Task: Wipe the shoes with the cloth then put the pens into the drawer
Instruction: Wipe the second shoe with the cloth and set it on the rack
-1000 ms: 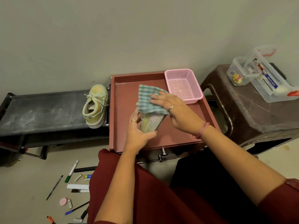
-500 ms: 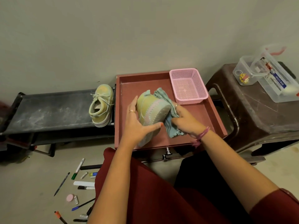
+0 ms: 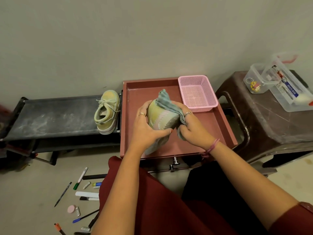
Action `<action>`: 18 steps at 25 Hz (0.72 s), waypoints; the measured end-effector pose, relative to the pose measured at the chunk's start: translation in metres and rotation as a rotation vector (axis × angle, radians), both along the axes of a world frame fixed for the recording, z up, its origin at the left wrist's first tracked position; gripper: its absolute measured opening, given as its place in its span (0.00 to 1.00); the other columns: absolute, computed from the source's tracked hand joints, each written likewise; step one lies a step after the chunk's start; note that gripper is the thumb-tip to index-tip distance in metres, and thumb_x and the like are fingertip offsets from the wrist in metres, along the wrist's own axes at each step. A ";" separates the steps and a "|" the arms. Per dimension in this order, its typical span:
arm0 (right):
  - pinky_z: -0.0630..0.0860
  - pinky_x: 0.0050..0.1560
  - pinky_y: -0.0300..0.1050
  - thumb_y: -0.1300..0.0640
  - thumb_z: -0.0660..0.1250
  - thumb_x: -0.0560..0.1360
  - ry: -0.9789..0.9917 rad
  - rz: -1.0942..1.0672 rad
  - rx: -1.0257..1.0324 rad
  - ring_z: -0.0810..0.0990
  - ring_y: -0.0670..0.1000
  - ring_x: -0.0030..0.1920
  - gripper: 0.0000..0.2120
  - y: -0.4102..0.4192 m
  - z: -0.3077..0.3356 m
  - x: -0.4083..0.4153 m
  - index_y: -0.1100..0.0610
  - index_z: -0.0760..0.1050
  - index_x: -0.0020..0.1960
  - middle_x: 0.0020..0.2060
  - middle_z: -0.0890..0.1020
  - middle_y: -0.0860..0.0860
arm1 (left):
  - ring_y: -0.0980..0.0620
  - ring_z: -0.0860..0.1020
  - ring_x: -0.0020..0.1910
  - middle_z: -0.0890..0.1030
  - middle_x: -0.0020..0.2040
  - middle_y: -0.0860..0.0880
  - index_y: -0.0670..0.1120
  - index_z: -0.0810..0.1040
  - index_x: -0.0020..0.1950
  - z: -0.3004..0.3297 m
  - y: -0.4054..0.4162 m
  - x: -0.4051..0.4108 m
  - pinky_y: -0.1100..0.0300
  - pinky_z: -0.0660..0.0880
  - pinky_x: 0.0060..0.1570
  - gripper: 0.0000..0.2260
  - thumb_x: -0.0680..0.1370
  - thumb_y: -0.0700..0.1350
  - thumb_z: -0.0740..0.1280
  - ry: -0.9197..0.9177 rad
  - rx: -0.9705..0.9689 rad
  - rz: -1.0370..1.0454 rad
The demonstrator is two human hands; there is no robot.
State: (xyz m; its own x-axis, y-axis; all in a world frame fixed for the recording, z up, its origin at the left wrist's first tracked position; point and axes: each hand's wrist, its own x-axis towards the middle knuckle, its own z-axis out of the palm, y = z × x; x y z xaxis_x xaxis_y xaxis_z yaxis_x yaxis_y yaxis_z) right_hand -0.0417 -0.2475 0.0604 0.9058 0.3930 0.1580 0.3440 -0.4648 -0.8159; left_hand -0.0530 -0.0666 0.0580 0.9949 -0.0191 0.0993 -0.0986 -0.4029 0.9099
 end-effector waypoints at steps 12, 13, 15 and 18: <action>0.55 0.75 0.45 0.74 0.51 0.65 -0.279 0.065 -0.269 0.59 0.50 0.74 0.37 0.005 0.015 -0.012 0.58 0.61 0.73 0.72 0.64 0.52 | 0.62 0.71 0.63 0.71 0.63 0.58 0.59 0.66 0.66 -0.002 0.005 -0.007 0.72 0.66 0.59 0.41 0.58 0.44 0.83 -0.018 -0.066 0.019; 0.56 0.74 0.43 0.75 0.52 0.64 -0.217 0.024 -0.209 0.60 0.48 0.74 0.38 0.007 0.014 -0.012 0.57 0.61 0.73 0.72 0.64 0.51 | 0.62 0.71 0.62 0.70 0.62 0.59 0.60 0.66 0.65 -0.001 0.004 -0.007 0.71 0.67 0.60 0.41 0.58 0.44 0.83 -0.023 -0.062 0.012; 0.63 0.70 0.42 0.76 0.54 0.65 -0.073 -0.068 -0.119 0.65 0.47 0.70 0.38 0.011 0.013 -0.013 0.55 0.60 0.73 0.69 0.67 0.50 | 0.61 0.71 0.63 0.71 0.62 0.59 0.58 0.67 0.65 -0.001 0.004 -0.007 0.68 0.68 0.61 0.41 0.58 0.45 0.83 -0.026 -0.058 -0.004; 0.76 0.48 0.36 0.74 0.57 0.69 0.313 -0.123 0.012 0.75 0.46 0.53 0.33 0.008 0.010 -0.012 0.54 0.61 0.72 0.60 0.74 0.50 | 0.60 0.71 0.63 0.71 0.64 0.56 0.55 0.68 0.69 -0.002 0.007 -0.010 0.66 0.69 0.62 0.42 0.58 0.46 0.83 -0.019 -0.042 -0.038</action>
State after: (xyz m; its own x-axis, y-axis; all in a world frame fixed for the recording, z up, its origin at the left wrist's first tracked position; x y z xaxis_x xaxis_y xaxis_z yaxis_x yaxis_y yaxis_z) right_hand -0.0533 -0.2395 0.0701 0.9515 0.2780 -0.1319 0.0177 -0.4773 -0.8786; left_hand -0.0635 -0.0599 0.0559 0.9914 -0.0519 0.1198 -0.1305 -0.3603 0.9237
